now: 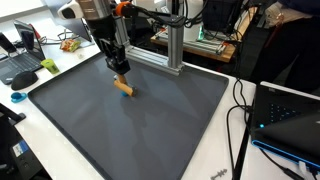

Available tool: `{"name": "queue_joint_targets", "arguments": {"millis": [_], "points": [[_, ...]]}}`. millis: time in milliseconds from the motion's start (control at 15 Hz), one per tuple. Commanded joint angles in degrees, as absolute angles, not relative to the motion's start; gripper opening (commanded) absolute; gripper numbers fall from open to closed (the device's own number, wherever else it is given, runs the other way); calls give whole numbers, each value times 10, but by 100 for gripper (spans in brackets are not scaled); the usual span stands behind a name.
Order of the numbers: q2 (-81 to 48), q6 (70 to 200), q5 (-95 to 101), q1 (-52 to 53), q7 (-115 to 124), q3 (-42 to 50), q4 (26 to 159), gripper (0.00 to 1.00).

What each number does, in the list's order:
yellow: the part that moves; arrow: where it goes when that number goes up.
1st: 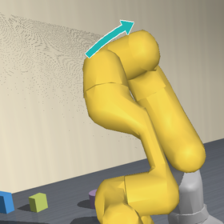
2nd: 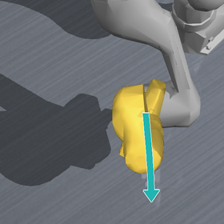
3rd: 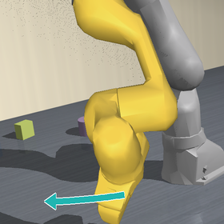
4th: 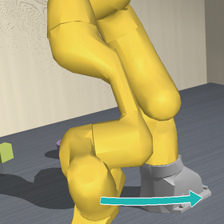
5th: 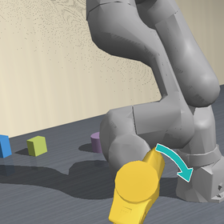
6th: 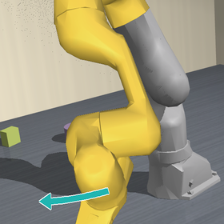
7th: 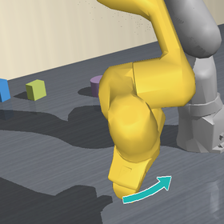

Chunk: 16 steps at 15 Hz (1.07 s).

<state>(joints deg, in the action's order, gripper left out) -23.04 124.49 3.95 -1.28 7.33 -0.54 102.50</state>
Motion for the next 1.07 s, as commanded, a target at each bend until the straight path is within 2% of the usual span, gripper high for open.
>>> {"name": "queue_joint_targets", "arguments": {"millis": [0, 1000], "points": [[-246, 1235, 19, -12, 54, -2, 1008, 22], [-274, 1250, 24, -9, 62, 3, 980, 22]]}}
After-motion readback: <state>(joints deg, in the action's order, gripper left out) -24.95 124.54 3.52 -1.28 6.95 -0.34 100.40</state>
